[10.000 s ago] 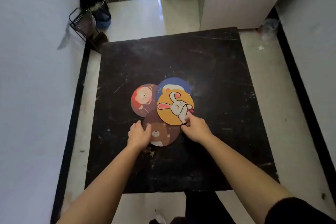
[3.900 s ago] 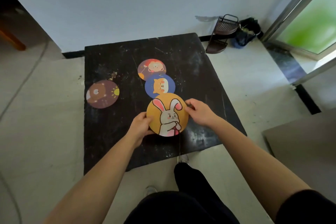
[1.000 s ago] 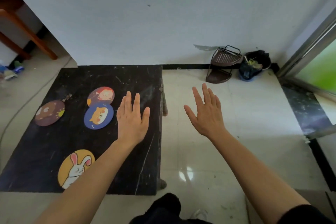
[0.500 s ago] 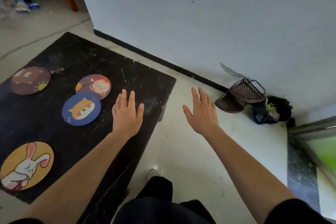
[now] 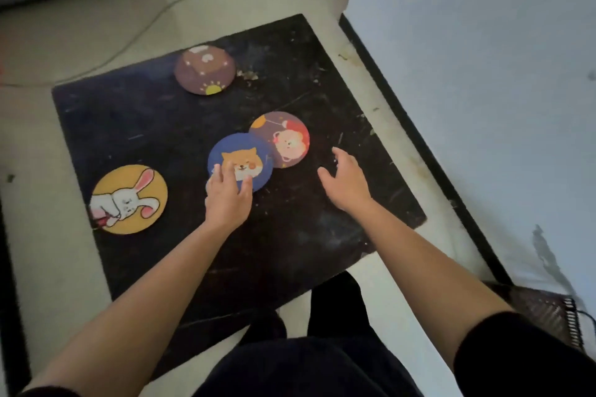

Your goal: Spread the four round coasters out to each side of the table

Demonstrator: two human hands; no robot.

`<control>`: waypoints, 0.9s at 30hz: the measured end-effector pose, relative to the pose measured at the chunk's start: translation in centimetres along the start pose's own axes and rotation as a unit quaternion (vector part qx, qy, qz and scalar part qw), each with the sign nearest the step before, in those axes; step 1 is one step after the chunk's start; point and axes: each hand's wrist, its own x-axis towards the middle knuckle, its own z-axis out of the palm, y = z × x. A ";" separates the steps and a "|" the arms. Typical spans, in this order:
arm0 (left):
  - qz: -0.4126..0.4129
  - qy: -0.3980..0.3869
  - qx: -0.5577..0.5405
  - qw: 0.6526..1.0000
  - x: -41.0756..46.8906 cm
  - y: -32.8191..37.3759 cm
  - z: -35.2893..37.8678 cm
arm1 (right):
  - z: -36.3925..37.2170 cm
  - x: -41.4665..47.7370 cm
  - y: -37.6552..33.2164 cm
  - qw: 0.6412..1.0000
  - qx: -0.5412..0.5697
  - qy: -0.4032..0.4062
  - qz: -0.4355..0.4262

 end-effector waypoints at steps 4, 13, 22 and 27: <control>-0.156 0.024 -0.136 0.978 4.0 -0.7 -0.2 | 3.4 6.5 -2.9 0.991 0.004 -0.126 -0.054; -0.367 0.119 -0.391 0.836 8.2 0.8 0.5 | 8.8 12.4 -5.6 0.959 0.057 -0.276 -0.035; -0.361 0.163 -0.314 0.863 5.3 1.4 1.9 | 6.9 12.5 -3.7 0.958 0.055 -0.269 -0.076; -0.322 0.170 -0.354 0.862 1.3 2.1 1.3 | 4.0 9.4 -2.8 0.966 0.068 -0.238 -0.074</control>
